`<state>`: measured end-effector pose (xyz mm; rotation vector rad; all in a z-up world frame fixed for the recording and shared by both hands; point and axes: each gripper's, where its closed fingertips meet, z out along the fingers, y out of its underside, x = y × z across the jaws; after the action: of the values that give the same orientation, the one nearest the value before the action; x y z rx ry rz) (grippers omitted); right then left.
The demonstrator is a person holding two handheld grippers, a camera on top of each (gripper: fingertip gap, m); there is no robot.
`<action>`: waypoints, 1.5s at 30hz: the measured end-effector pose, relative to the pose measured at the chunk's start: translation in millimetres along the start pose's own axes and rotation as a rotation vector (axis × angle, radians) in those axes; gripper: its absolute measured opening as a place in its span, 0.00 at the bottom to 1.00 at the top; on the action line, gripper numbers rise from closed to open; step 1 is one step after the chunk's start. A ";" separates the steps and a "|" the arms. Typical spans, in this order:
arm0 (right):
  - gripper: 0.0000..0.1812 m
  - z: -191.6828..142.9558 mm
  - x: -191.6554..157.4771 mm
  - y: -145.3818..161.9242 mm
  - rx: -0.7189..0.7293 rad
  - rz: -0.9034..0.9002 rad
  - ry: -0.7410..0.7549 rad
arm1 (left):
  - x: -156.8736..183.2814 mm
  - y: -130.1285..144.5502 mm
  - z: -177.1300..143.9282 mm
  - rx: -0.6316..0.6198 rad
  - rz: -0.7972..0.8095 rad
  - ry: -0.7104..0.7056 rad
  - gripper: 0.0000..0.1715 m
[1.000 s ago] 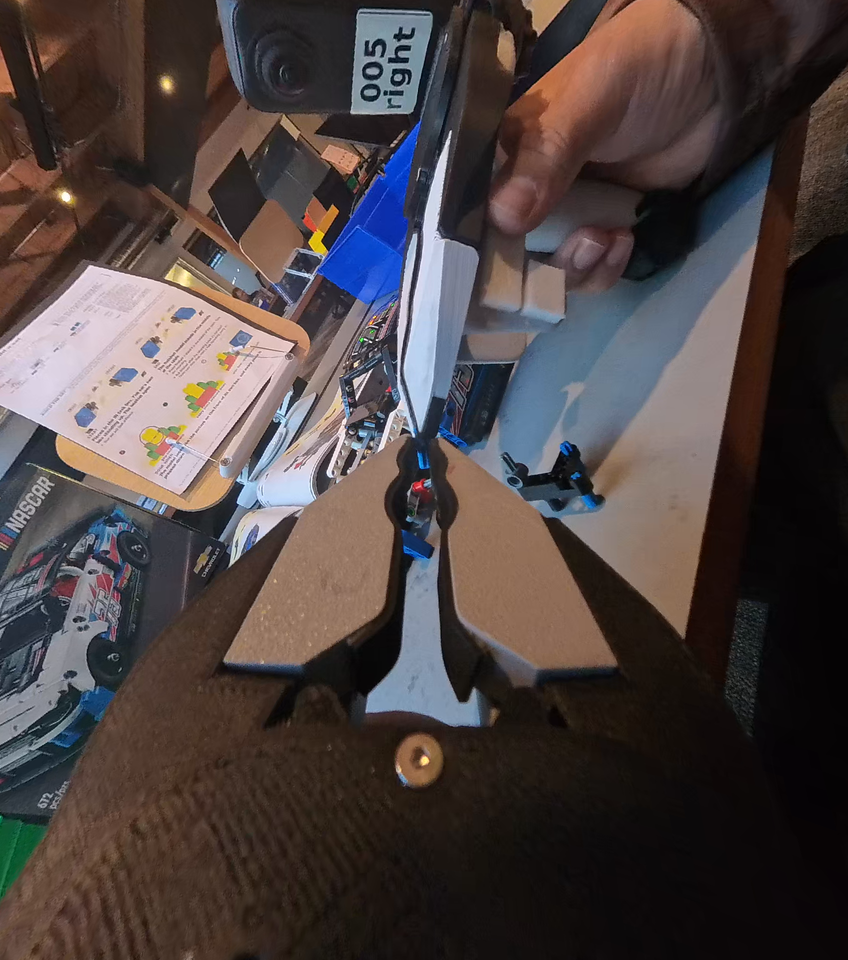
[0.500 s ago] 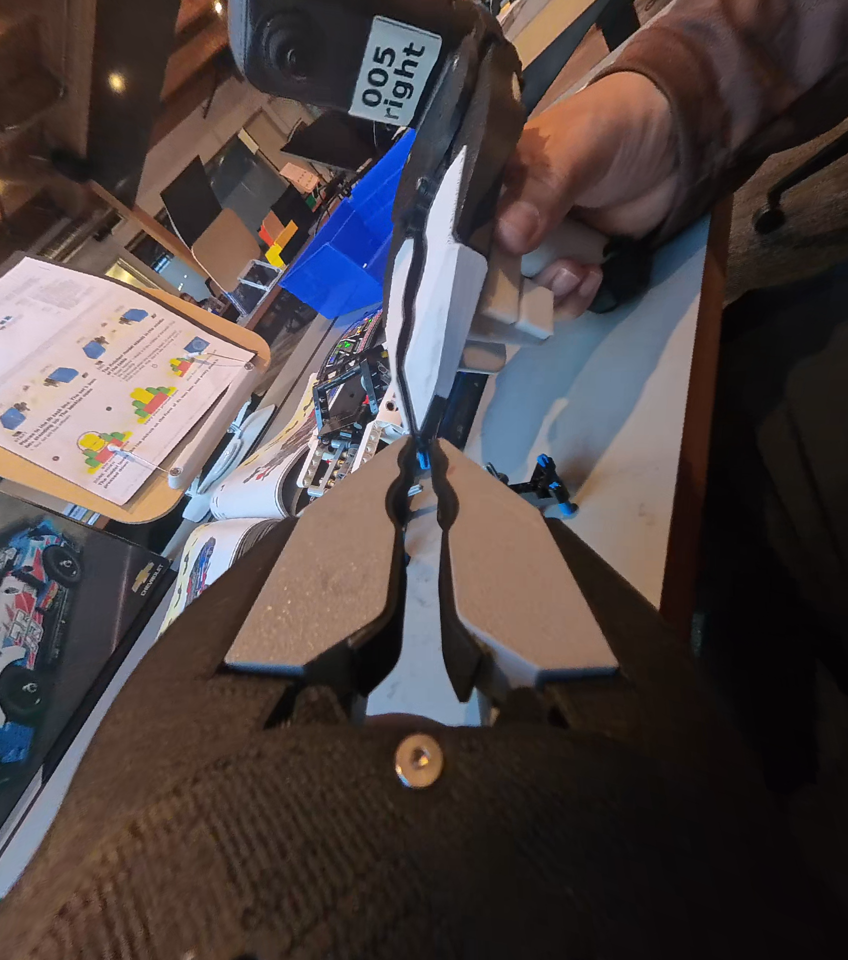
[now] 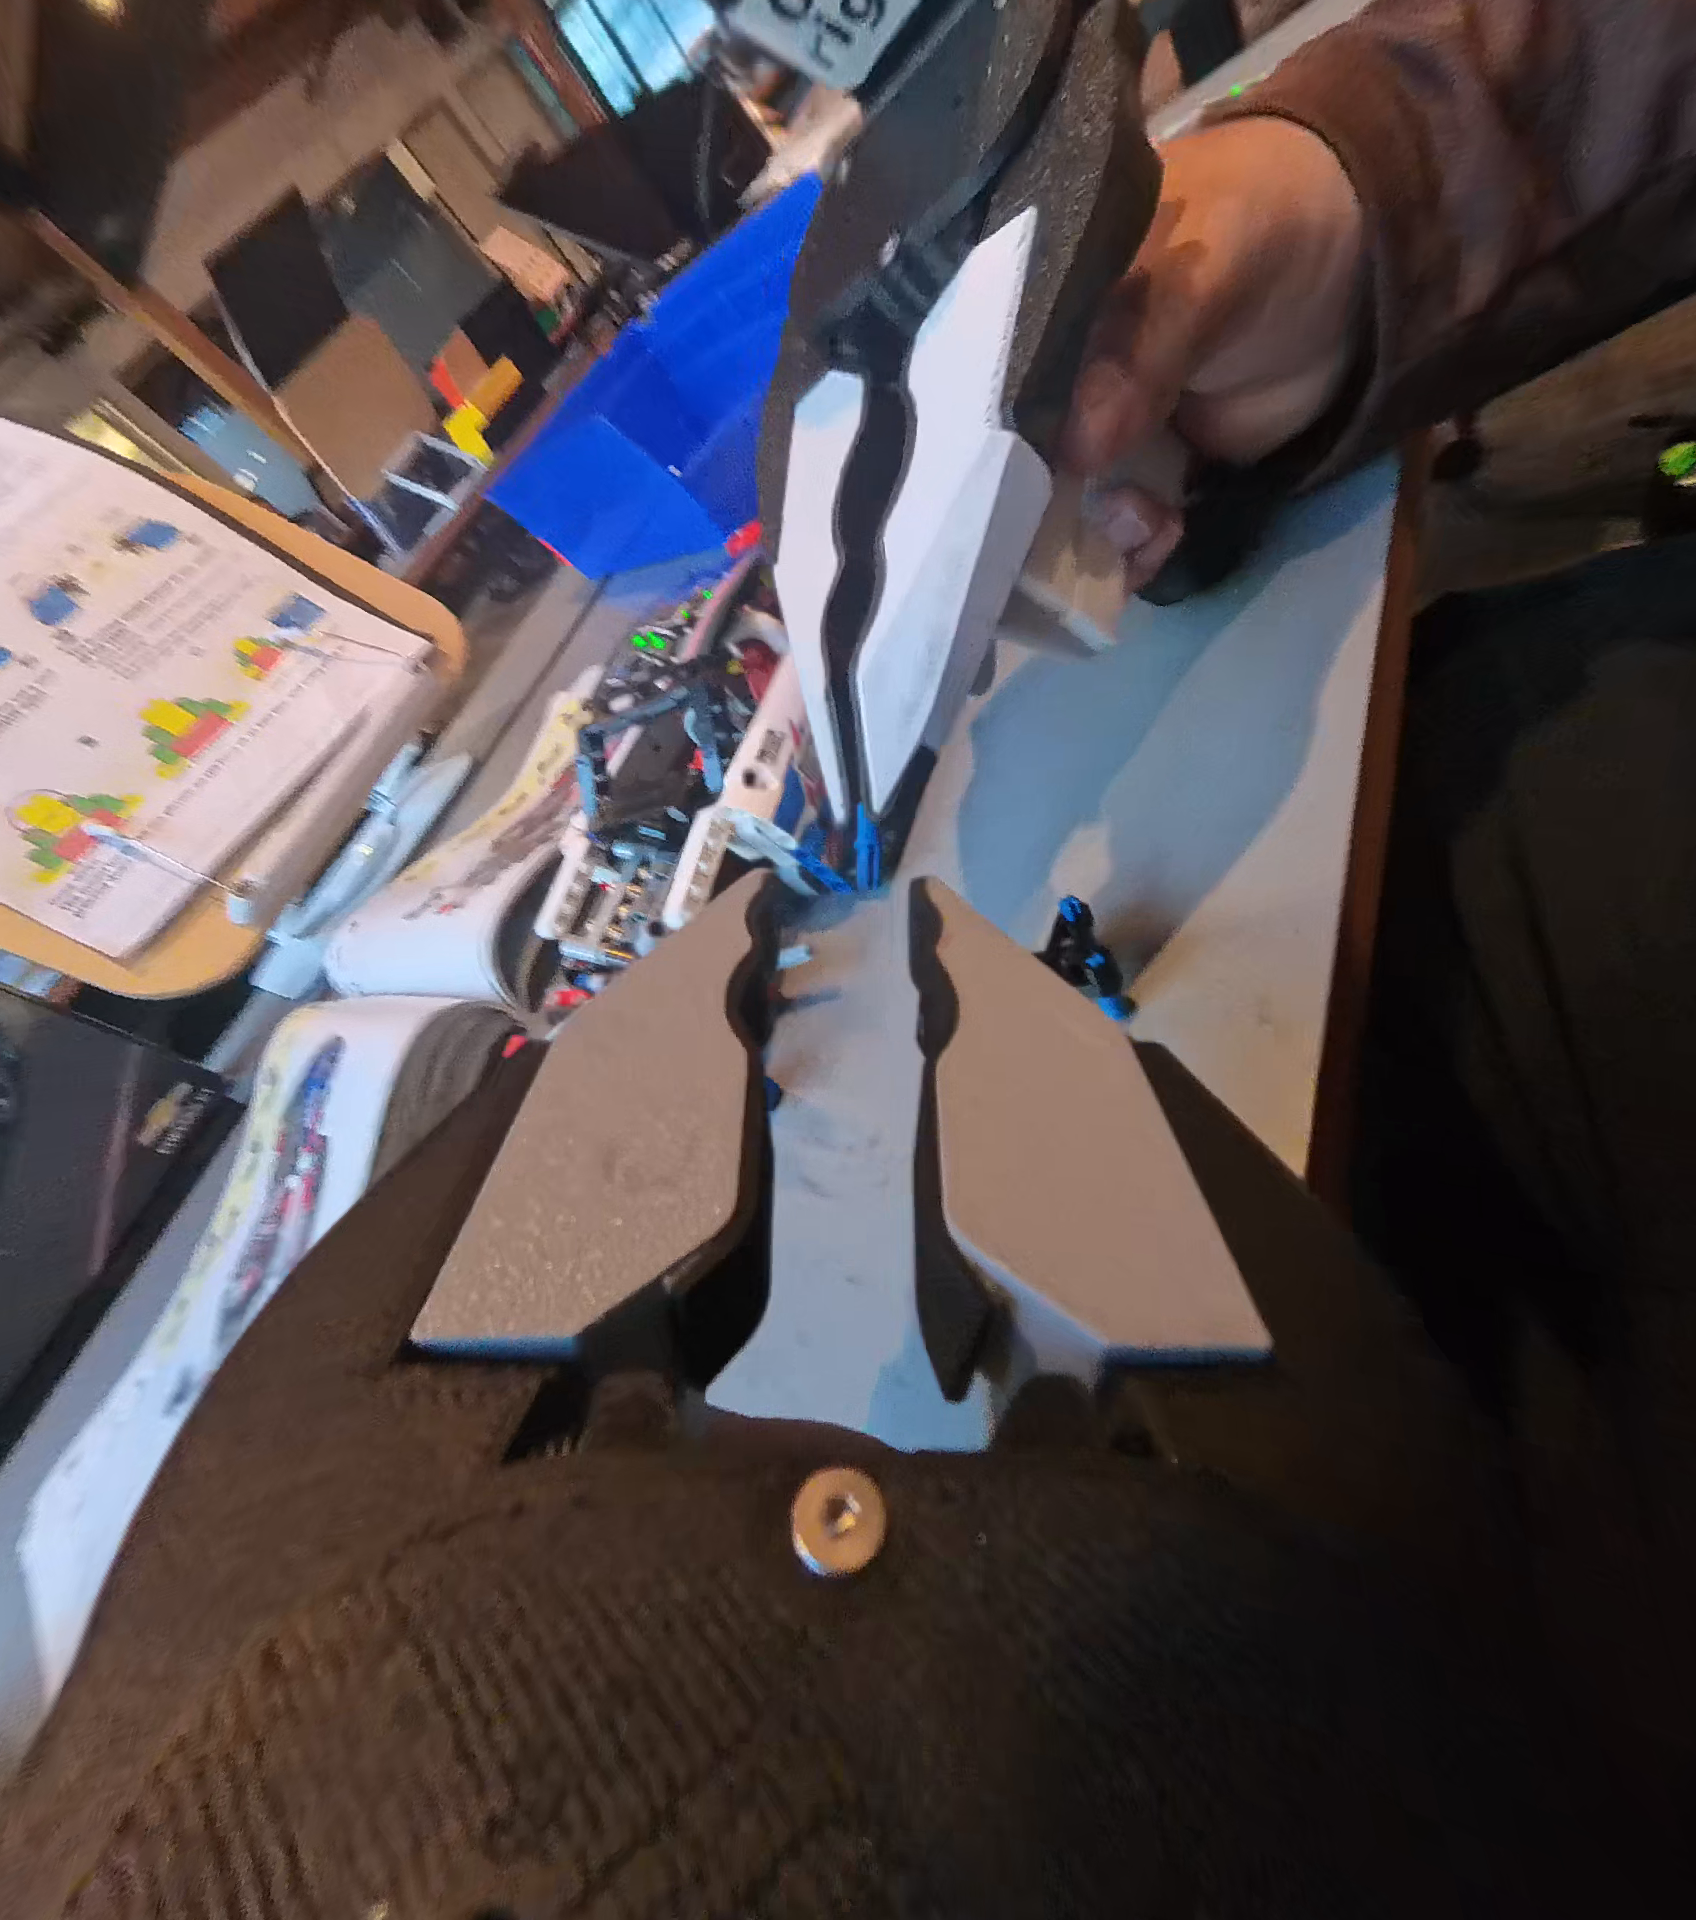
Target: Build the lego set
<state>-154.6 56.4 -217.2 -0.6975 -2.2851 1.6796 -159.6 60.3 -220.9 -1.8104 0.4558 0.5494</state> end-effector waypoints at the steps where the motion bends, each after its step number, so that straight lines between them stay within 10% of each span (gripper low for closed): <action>1: 0.02 -0.6 1.2 3.3 -0.021 -0.022 0.011 | 1.7 2.6 0.2 -0.018 -0.037 0.038 0.15; 13: 0.02 -7.7 -6.5 23.4 -0.160 -0.045 -0.002 | 31.8 25.5 -3.1 -0.207 -0.502 0.512 0.28; 18: 0.02 -3.5 -9.7 30.7 -0.187 -0.036 -0.023 | 44.4 44.0 3.9 -0.355 -0.394 0.482 0.31; 45: 0.02 3.3 -13.8 41.3 -0.253 -0.061 -0.010 | 49.2 38.3 12.9 -0.349 -0.423 0.531 0.21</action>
<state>-134.1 56.5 -255.8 -0.6618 -2.5260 1.3848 -142.8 59.8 -282.3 -2.3135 0.3229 -0.1675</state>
